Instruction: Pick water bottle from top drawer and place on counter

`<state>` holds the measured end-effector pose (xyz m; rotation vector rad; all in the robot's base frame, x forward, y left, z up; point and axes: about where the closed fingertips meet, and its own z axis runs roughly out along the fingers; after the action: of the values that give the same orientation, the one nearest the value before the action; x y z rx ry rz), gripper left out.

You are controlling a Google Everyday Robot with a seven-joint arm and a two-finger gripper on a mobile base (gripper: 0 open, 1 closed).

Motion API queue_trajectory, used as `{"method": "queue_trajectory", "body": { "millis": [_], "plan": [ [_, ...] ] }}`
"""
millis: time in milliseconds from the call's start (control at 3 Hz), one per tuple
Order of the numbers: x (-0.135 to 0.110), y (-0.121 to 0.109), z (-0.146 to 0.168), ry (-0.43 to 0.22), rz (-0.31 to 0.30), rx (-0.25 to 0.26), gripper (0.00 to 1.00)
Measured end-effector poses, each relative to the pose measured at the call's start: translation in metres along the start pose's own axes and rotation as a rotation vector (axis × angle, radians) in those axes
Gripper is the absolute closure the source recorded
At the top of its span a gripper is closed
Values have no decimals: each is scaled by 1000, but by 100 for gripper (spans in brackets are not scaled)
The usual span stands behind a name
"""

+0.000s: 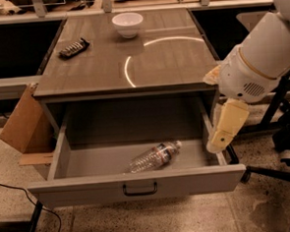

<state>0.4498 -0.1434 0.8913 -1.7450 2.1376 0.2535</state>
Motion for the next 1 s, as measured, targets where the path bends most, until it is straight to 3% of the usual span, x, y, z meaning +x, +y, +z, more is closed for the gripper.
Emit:
{"method": "queue_trajectory", "body": {
  "millis": [333, 1000],
  "plan": [
    [0, 0, 0, 1, 0, 0, 0],
    [-7, -9, 113, -36, -106, -102, 0]
  ]
}}
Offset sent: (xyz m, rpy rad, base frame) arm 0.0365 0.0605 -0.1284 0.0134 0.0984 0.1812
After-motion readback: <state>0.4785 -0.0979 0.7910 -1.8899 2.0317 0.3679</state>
